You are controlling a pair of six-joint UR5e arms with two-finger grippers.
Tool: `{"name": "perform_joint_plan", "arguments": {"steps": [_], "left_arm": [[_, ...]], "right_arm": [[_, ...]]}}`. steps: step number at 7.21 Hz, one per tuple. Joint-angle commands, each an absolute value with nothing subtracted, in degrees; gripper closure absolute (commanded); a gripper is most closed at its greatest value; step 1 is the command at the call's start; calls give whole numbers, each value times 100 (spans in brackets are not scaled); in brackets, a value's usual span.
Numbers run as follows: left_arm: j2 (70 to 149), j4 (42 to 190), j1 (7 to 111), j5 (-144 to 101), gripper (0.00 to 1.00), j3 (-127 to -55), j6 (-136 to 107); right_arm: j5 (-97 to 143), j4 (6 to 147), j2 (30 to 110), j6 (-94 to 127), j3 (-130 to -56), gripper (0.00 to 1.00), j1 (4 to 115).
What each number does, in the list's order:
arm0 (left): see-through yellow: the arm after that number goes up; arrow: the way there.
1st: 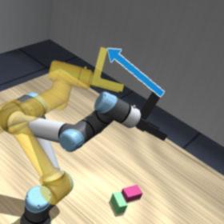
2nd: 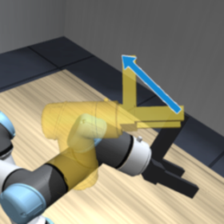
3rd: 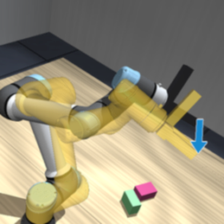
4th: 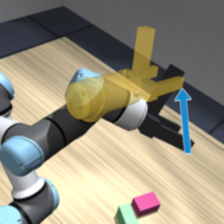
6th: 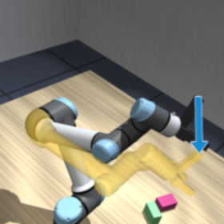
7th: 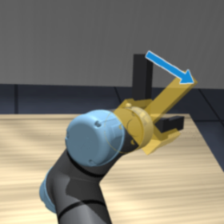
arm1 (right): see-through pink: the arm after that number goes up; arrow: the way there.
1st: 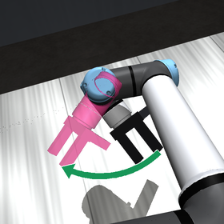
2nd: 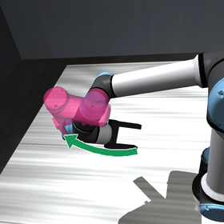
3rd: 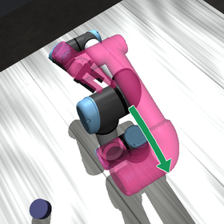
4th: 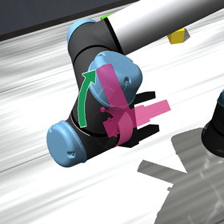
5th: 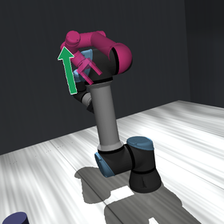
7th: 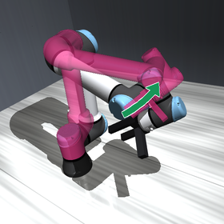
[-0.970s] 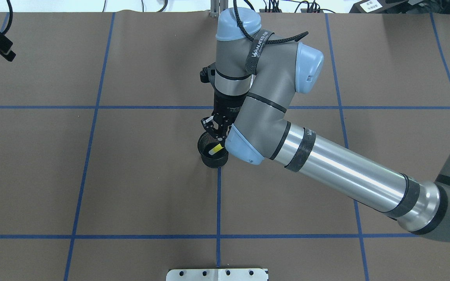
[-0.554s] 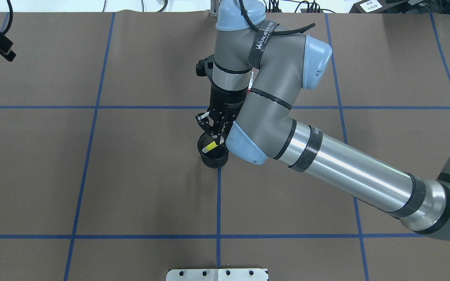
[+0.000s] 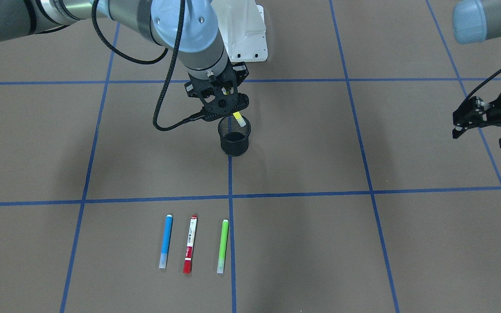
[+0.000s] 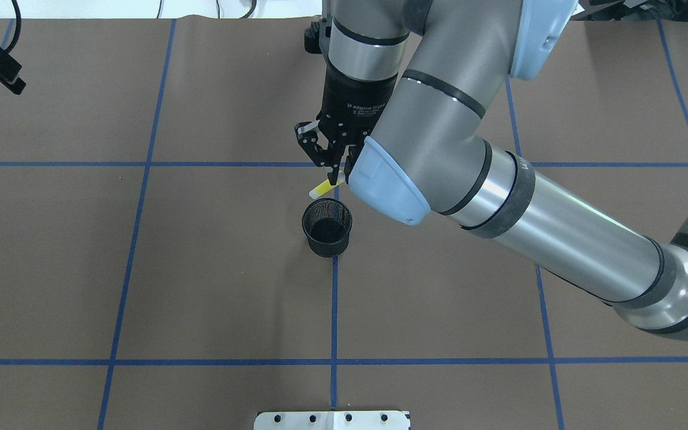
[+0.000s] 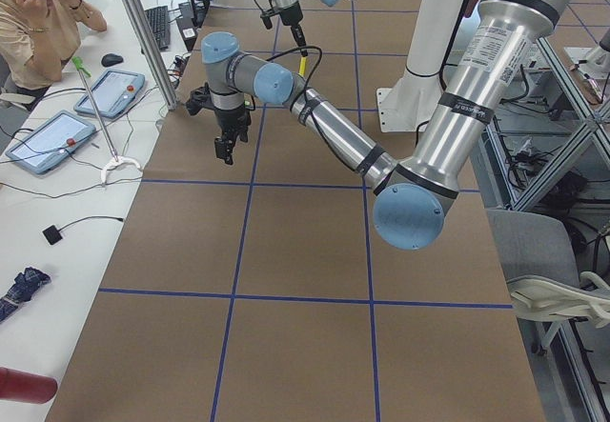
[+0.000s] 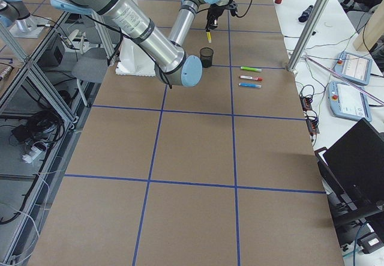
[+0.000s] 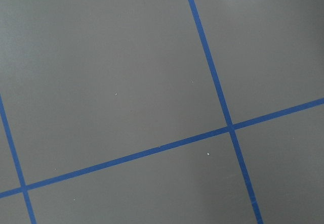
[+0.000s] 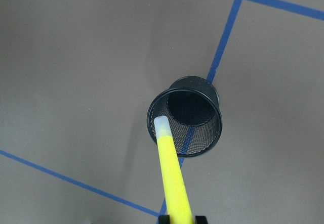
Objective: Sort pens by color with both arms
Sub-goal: 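Grasp the yellow highlighter with the right gripper and lift it out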
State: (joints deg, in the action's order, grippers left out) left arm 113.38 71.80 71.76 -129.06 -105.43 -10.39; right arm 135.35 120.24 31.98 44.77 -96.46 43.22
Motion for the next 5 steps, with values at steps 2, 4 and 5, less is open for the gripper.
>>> {"name": "perform_joint_plan", "arguments": {"steps": [2,4,5], "left_arm": [[11338,7181,7181,-13025,0,-10547,-1107],[11347,7189,7172,-13025,0,-10556,-1203],[11347,7189,7172,-13025,0,-10590,-1230]], "right_arm": [[12389,12103,2892,5902,-9826,100,4482],[11544,11641,2830,6430,-9399,100,4465],[11105,11010,2760,6964,-8900,100,4369]]}}
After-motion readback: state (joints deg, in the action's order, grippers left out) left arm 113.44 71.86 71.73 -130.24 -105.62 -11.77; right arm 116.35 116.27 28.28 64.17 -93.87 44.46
